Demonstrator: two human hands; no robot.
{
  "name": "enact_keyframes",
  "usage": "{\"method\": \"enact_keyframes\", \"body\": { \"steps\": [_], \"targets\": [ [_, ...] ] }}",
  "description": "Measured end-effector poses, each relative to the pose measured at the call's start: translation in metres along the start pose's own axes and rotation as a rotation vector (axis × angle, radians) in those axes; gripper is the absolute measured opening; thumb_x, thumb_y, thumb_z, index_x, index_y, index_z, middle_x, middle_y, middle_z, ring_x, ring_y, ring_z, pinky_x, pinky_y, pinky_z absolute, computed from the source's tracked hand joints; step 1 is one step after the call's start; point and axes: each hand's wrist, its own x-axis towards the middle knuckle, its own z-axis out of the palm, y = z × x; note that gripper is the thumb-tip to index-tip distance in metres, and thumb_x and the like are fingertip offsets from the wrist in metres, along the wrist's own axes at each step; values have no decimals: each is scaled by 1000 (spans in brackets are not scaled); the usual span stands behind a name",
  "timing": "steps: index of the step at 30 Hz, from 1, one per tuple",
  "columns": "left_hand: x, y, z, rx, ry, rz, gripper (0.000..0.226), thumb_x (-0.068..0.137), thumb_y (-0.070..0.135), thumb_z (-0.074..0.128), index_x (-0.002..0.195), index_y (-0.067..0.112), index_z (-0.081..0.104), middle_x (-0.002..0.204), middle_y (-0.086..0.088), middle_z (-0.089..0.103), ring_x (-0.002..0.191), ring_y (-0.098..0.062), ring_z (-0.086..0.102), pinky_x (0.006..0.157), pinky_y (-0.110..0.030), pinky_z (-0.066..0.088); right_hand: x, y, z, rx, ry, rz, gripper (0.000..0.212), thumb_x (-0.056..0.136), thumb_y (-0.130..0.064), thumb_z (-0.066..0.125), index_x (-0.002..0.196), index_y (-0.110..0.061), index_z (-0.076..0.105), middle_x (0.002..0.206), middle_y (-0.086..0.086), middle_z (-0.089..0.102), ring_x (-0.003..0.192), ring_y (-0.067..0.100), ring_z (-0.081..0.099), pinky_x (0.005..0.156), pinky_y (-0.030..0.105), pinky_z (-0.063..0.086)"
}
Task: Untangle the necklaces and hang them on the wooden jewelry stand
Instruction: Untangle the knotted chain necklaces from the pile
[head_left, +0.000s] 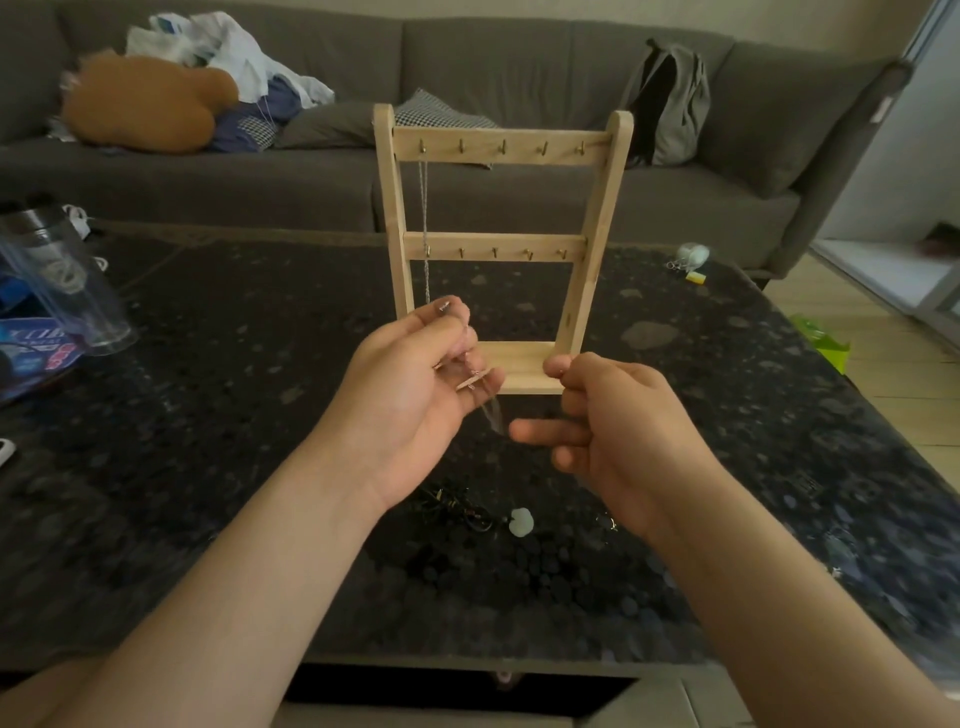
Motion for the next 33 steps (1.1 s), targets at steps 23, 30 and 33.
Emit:
{"method": "enact_keyframes", "body": {
  "steps": [23,30,33],
  "targets": [
    [2,-7,-12,570,141,119,53,71,45,97,115,34,69,116,-5,75,109,-21,74,94,-42,61,-11,4,2,-283,-332,-437,13,97,-14,77,96,-26,83,98,-12,83,99,-2,76,81,9,54],
    [7,-8,-15,717,198,227,30,96,13,80,113,32,65,100,-2,57,91,-16,70,84,-40,68,0,12,1,-267,-140,-345,14,98,-22,77,88,-19,86,90,2,83,97,20,78,99,42,61],
    [5,-9,-14,708,168,280,21,100,12,76,112,27,66,93,-4,59,82,-9,71,73,-33,68,1,13,0,-284,-104,-370,14,102,-18,73,95,-16,84,88,3,83,91,17,81,95,46,64]
  ]
}}
